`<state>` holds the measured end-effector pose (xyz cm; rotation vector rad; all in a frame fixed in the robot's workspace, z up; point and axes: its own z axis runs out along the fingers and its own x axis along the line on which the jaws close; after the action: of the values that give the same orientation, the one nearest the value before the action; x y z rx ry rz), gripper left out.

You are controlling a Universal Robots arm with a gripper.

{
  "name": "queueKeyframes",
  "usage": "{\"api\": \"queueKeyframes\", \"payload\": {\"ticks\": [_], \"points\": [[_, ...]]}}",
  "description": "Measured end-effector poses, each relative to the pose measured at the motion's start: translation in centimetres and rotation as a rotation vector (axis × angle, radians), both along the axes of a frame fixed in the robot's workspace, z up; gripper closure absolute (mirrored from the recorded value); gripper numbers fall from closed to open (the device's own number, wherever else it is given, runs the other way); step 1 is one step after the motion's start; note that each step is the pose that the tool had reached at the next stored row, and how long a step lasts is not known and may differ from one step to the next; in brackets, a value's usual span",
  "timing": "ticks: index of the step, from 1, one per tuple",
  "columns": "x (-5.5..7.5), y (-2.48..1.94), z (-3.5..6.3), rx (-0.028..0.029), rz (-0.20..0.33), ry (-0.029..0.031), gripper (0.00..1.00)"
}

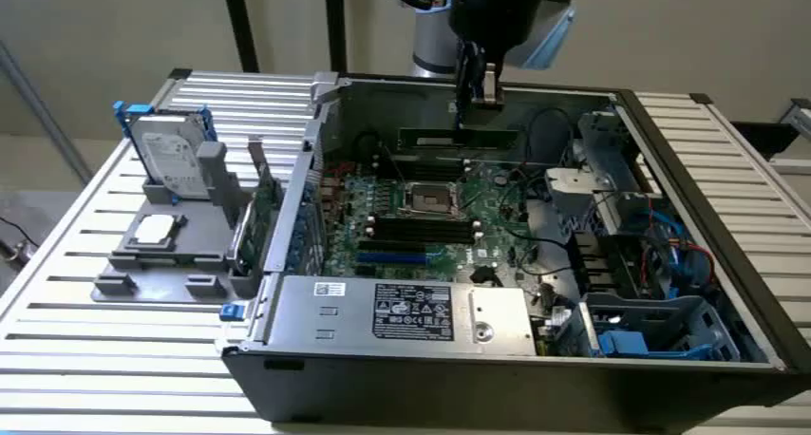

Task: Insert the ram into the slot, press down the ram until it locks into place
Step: 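Insert the ram into the slot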

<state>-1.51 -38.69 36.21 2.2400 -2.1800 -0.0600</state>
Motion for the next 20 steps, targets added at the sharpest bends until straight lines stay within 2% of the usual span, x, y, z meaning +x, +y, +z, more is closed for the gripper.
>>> {"api": "queueKeyframes", "payload": {"ticks": [12, 20], "points": [[0.0, 0.0, 0.0, 0.0, 0.0, 0.0, 0.86], [-0.89, -0.01, -0.63, -0.0011, -0.009, 0.0121, 0.86]]}}
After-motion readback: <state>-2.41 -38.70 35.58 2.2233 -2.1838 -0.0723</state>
